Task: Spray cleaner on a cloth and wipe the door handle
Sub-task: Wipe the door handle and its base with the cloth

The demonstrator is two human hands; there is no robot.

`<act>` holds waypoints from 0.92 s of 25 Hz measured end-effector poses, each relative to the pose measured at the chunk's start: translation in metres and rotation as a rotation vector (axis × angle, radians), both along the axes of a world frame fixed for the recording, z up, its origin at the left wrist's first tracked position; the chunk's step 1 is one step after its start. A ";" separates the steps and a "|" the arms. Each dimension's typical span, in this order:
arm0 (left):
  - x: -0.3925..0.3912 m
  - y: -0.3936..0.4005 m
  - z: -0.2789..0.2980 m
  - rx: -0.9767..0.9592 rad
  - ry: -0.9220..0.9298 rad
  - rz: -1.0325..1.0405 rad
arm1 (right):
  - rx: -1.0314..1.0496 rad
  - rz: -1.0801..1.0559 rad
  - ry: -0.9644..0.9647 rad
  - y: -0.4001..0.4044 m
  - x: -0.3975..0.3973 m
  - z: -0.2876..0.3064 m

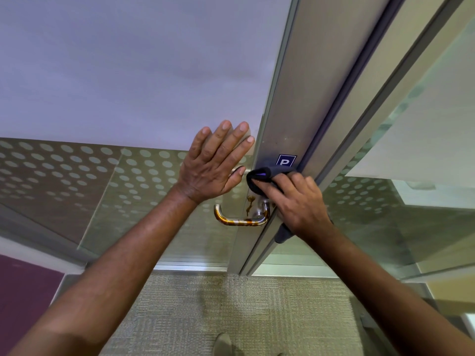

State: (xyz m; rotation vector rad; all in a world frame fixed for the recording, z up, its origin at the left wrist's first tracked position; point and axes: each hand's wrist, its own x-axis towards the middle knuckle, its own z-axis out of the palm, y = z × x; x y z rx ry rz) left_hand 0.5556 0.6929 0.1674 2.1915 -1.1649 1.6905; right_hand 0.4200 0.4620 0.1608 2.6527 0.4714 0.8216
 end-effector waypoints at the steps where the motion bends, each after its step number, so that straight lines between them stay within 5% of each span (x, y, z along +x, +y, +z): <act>1: 0.001 0.000 -0.002 -0.003 -0.007 0.005 | -0.003 0.050 -0.013 0.004 0.000 -0.005; 6: 0.003 -0.007 -0.006 -0.002 -0.029 0.016 | -0.090 0.123 0.105 0.004 -0.006 -0.012; 12: 0.006 -0.006 -0.004 -0.014 -0.072 0.033 | -0.017 -0.064 0.002 -0.010 0.002 0.005; 18: 0.006 -0.003 -0.010 -0.015 -0.066 0.055 | -0.090 0.114 0.036 0.008 -0.005 -0.010; 23: 0.004 -0.012 -0.004 -0.013 -0.061 0.041 | -0.031 -0.009 -0.021 -0.007 -0.010 0.004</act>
